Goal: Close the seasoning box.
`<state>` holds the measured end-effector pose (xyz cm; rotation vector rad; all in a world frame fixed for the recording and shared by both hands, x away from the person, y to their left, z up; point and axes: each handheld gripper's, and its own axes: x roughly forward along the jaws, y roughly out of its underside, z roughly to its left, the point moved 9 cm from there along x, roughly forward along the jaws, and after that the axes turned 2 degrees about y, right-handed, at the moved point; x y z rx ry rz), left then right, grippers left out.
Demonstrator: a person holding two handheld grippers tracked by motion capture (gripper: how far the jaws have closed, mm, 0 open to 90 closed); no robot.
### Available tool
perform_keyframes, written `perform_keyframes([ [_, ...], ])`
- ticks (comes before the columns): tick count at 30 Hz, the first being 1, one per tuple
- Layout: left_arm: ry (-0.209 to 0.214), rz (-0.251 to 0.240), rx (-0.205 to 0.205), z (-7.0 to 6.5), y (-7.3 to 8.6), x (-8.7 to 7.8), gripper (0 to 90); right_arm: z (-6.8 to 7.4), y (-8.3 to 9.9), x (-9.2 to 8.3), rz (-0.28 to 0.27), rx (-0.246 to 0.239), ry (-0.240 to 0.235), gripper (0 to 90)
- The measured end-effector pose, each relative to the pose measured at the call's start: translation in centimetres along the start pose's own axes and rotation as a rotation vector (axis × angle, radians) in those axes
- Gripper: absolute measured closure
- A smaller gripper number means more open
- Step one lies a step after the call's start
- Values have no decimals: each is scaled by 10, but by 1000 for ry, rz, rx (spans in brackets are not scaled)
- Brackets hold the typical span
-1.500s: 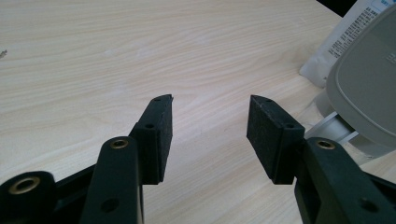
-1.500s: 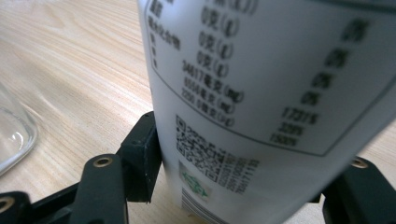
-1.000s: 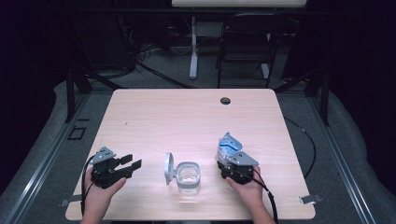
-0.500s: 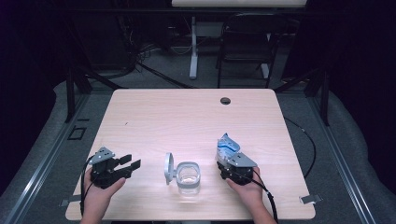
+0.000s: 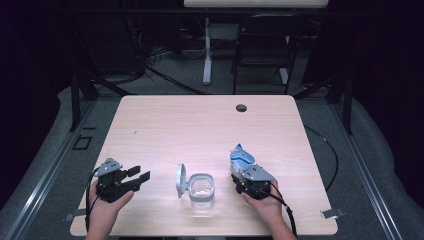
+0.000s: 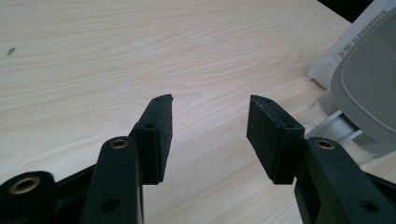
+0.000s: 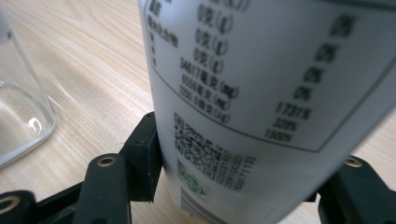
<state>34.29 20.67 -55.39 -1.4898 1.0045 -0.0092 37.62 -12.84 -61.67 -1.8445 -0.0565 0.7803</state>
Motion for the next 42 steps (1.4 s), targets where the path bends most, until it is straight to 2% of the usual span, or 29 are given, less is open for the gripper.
perform_keyframes([
  [7,2,-2,-1,0,0,-2,510,0,-9,-12,-17,-48,17,399],
  [13,2,-1,-7,0,1,-1,510,1,-14,-17,-36,-58,24,400],
  [20,3,-1,-7,-1,1,-2,510,2,-18,-21,-33,-67,3,400],
  [29,3,-4,-4,-1,1,-1,510,10,-21,-24,-23,-113,-19,400],
  [35,4,-4,-8,-2,1,-1,510,12,-23,-26,-22,-138,-15,400],
  [42,3,-5,-5,-2,0,-3,510,13,-25,-29,-11,-193,9,400],
])
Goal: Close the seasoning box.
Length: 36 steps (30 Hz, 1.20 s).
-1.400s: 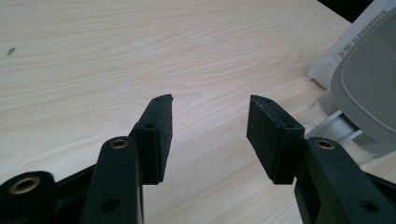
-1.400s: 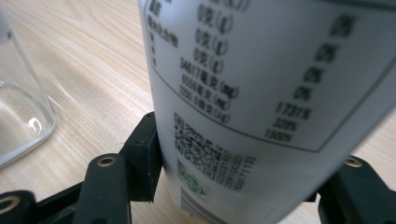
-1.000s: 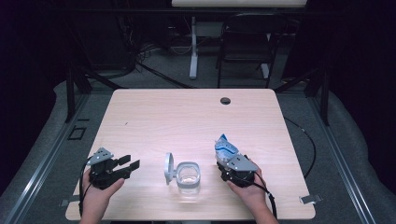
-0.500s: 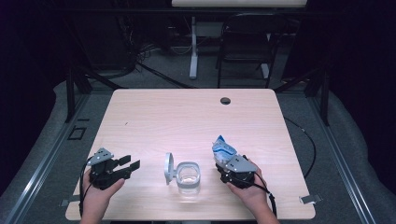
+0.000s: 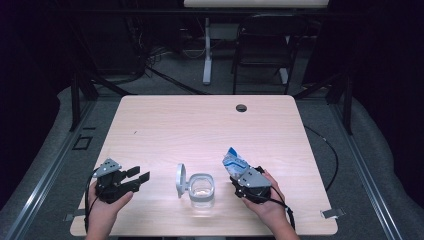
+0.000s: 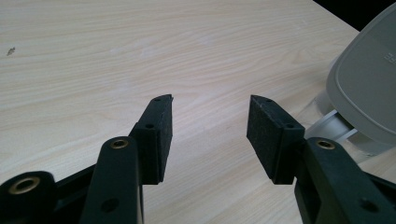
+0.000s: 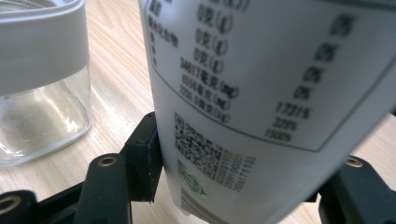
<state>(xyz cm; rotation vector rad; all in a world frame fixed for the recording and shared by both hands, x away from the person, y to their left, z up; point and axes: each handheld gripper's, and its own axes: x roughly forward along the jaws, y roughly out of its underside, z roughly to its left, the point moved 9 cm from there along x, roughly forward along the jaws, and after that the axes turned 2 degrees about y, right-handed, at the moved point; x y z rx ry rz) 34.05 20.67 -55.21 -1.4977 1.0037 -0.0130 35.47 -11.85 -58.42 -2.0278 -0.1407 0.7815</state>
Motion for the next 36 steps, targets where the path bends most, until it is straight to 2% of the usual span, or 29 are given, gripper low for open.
perform_keyframes([
  [9,-1,0,4,0,0,-1,510,8,-5,0,-8,-59,4,400],
  [17,-2,0,5,0,0,-1,510,9,-9,-2,-10,-121,38,400],
  [23,-1,0,5,-1,-1,-1,510,10,-10,-3,2,-188,70,400],
  [36,-1,-3,8,0,-1,-2,510,10,-13,-5,7,-260,105,400],
])
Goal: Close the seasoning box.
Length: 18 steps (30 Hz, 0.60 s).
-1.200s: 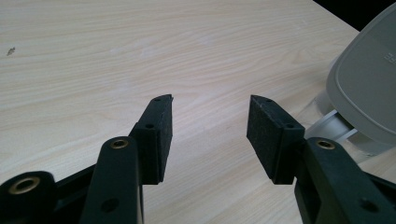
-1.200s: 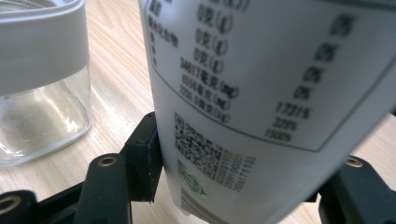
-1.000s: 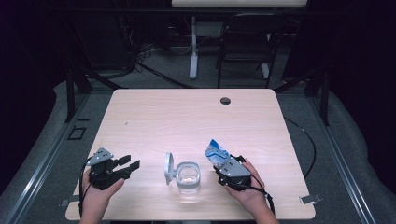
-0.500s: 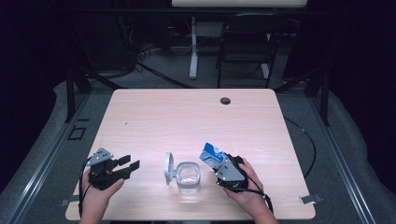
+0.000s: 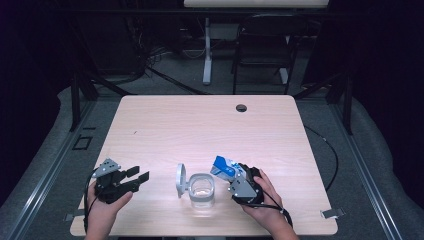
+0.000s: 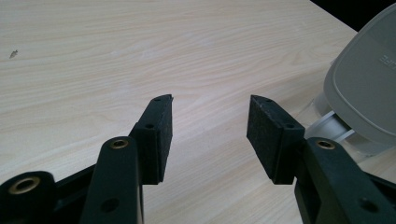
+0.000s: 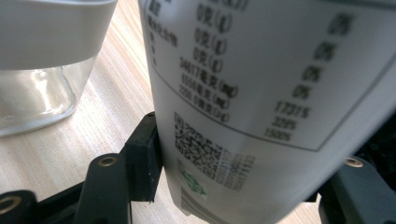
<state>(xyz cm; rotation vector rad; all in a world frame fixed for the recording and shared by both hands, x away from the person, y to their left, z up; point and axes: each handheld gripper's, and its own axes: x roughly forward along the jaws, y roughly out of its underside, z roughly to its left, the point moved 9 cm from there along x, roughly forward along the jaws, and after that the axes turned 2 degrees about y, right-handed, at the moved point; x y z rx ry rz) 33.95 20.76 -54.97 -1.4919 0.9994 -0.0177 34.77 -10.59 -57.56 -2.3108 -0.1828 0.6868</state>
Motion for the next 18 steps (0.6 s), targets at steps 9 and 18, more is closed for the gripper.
perform_keyframes([
  [9,-1,0,1,0,0,0,510,1,-2,-2,10,-57,23,400],
  [18,-1,-3,0,0,-1,-1,510,4,-1,0,24,-126,46,400],
])
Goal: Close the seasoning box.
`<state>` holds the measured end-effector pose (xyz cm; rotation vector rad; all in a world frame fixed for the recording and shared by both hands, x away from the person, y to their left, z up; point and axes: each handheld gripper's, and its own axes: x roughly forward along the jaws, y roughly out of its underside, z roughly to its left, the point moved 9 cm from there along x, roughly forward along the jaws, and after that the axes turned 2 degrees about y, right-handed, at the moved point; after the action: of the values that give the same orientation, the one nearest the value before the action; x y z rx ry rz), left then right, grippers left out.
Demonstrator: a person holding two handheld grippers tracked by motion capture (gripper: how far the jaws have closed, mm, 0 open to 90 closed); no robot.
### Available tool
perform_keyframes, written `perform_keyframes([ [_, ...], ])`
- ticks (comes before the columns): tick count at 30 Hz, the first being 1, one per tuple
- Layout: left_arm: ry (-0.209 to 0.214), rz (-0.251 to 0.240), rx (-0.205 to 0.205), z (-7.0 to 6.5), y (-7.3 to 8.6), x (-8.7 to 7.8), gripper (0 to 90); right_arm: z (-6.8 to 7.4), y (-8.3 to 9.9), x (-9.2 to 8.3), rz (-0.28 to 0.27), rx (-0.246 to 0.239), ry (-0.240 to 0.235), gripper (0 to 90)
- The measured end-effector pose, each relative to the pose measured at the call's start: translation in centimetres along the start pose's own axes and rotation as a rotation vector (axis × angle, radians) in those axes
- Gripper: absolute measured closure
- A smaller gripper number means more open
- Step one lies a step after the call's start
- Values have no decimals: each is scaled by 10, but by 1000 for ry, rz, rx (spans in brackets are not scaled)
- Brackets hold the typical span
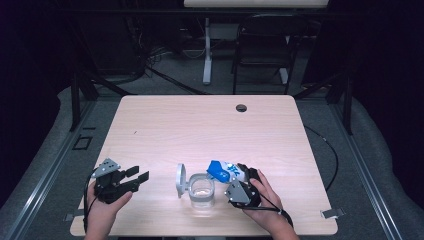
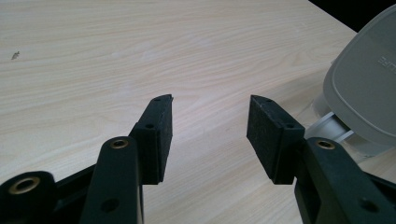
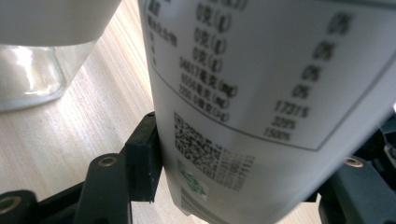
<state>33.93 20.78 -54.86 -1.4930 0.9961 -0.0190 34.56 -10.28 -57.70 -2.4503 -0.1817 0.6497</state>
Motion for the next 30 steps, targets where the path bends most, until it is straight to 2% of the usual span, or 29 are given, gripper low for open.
perform_keyframes([
  [14,0,-2,-1,0,0,0,510,0,0,0,9,-51,23,400],
  [16,0,-1,-1,0,0,0,510,1,0,-1,25,-82,24,401],
  [23,-4,-5,-14,4,0,-2,510,2,-1,-2,12,-80,16,401],
  [27,-4,-10,-16,4,0,-2,510,0,-1,-2,16,-113,25,401],
  [28,-5,-10,-16,4,0,-2,510,-2,-1,-3,32,-140,28,401],
  [30,-4,-8,-17,5,0,-2,510,-2,-1,-3,37,-156,31,401],
])
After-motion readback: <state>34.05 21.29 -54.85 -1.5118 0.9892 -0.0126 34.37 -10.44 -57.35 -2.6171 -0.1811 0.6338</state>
